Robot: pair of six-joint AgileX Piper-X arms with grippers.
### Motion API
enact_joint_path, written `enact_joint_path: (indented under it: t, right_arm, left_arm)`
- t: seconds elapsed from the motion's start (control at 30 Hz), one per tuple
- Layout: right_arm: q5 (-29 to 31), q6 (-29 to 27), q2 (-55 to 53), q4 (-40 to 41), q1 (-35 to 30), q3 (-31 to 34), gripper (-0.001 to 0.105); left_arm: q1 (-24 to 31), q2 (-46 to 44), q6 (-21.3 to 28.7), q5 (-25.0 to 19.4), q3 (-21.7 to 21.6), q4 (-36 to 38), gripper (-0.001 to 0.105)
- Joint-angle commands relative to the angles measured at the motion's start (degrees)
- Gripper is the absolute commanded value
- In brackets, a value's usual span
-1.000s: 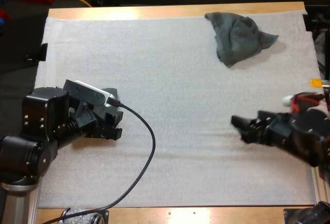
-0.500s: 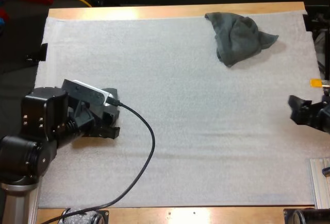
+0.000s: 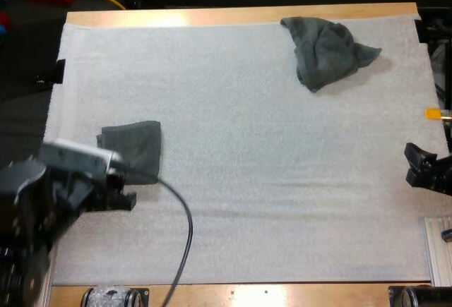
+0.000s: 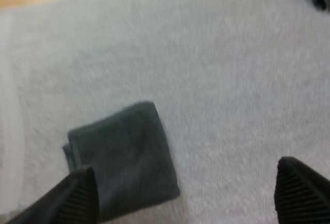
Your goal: Pick towel from pile, fold and stack
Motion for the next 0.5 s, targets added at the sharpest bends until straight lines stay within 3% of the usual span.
enact_joint_path:
  t: [0.0,0.47]
  right_arm:
    - [0.1,-1.2,-1.4,0.0,-0.2,-0.6,0.075]
    - [0.1,-1.2,-18.2,0.0,-0.2,-0.6,0.075]
  left_arm:
    - [0.0,-1.6,0.0,-0.3,-0.3,0.2,0.068]
    - [0.0,-19.9,0.0,-0.3,-0.3,1.2,0.068]
